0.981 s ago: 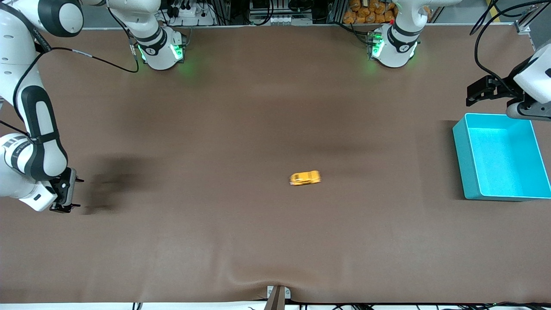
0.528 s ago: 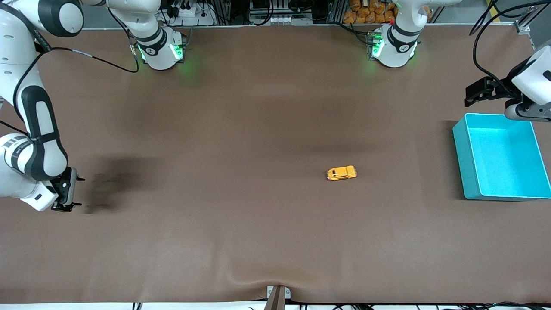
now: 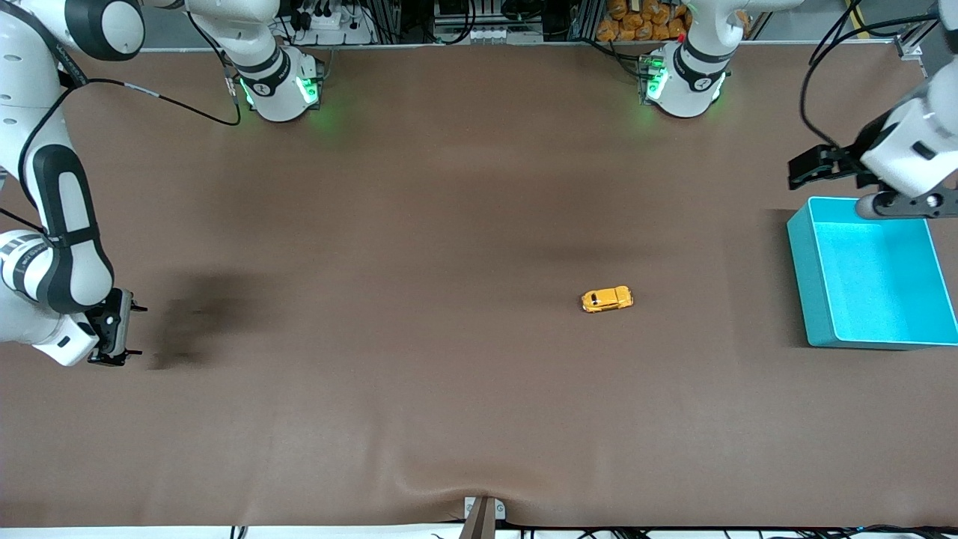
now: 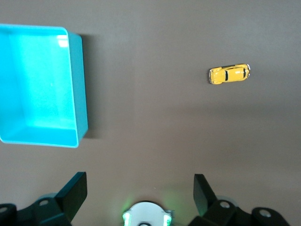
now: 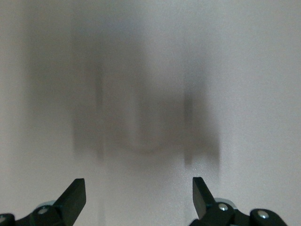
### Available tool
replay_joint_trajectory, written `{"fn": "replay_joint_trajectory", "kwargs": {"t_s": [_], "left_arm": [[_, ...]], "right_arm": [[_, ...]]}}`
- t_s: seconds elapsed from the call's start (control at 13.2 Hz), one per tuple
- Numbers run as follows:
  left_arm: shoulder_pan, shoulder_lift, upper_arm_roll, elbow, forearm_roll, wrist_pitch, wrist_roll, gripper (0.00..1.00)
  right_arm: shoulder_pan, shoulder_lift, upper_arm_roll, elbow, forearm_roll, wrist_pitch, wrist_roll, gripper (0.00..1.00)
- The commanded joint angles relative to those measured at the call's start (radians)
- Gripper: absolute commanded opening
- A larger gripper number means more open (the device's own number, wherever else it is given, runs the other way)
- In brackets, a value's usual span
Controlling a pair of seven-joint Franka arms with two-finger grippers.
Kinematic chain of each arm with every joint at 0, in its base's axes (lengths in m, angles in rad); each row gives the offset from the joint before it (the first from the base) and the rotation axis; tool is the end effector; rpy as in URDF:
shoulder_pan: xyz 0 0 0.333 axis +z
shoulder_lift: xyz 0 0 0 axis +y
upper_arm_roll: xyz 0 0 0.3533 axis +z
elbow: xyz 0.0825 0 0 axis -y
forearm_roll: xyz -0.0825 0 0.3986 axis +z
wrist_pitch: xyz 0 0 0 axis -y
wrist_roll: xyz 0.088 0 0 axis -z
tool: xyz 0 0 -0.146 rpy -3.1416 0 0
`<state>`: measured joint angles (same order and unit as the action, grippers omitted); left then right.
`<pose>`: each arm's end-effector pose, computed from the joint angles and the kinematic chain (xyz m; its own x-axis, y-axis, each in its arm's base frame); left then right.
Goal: Wind and store yellow beetle car
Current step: 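Move the left gripper over the car while the right gripper withdraws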
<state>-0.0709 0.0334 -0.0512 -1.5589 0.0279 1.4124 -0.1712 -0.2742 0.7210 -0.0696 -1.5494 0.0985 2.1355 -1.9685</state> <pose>0.5514 -0.0628 0.5979 0.9836 0.0550 -0.1718 0.0459 -0.9974 -0.0563 0.6835 -0.2302 0.1948 -0.0054 0.9969 0.0787 0.9937 0.0142 -0.1109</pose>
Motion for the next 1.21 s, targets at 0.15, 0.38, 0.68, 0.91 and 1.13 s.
{"fn": "replay_joint_trajectory", "kwargs": {"t_s": [0.15, 0.38, 0.68, 0.91, 1.13], "left_arm": [[-0.114, 0.039, -0.001, -0.085, -0.014, 0.159, -0.47, 1.0], [-0.174, 0.127, -0.007, -0.125, -0.016, 0.302, -0.927, 1.0], [-0.228, 0.252, -0.009, -0.144, -0.025, 0.457, -1.369, 1.0], [-0.244, 0.328, -0.01, -0.151, -0.028, 0.557, -1.58, 1.0], [-0.245, 0.371, -0.009, -0.217, -0.106, 0.68, -1.676, 1.0]], "right_arm": [[0.02, -0.139, 0.001, -0.098, 0.012, -0.057, 0.153, 1.0], [0.041, -0.207, 0.001, -0.106, 0.012, -0.137, 0.268, 1.0], [0.084, -0.299, -0.001, -0.106, 0.009, -0.25, 0.423, 1.0], [0.122, -0.366, -0.001, -0.107, 0.004, -0.339, 0.554, 1.0], [0.173, -0.446, -0.001, -0.107, 0.0, -0.431, 0.715, 1.0]]}}
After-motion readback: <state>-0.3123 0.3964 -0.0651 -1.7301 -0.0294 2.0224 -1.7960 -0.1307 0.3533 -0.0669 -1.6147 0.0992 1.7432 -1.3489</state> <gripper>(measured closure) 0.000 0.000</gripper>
